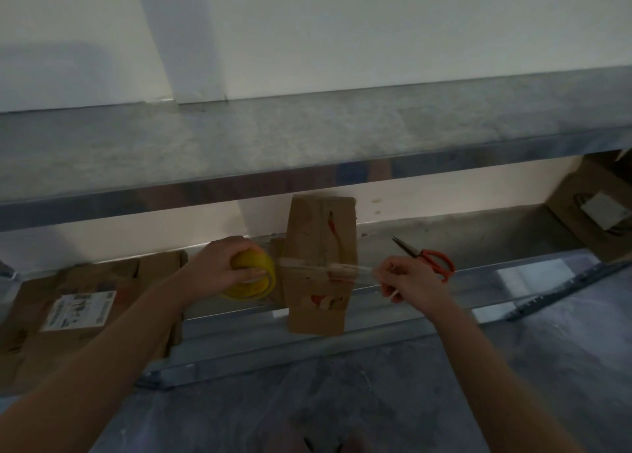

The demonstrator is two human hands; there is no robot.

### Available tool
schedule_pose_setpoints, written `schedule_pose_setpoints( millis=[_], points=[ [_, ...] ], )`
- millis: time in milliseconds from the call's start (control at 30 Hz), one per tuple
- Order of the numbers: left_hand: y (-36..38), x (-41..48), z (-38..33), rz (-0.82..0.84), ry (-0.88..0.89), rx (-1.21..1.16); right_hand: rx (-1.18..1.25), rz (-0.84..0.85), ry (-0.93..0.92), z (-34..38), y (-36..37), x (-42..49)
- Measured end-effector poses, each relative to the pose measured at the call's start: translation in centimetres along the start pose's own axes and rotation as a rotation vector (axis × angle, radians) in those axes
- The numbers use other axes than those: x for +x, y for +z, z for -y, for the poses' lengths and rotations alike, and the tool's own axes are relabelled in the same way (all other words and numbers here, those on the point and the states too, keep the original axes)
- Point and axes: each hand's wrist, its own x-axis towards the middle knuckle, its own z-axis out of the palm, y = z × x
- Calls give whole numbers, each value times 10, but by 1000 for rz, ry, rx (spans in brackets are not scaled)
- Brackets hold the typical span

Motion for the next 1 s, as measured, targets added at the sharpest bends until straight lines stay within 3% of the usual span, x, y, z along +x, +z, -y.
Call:
schedule_pose_setpoints(
  millis=[333, 667, 733, 833, 900, 1000],
  points=[
    [11, 20, 15, 57, -64, -119, 171, 18, 51, -13, 19, 18],
    [15, 27, 18, 129, -57, -108, 545, -6, 197, -18, 69, 13],
    [14, 28, 18, 125, -55, -101, 426, -109, 174, -18, 68, 10],
    [17, 28, 15, 101, -54, -75, 132, -289, -83, -19, 67, 1],
    [17, 26, 11, 85, -60, -77, 6, -253, -252, -10, 71, 0],
    [6, 16, 9, 61, -99, -131, 8, -219, -218, 5, 78, 6]
  ],
)
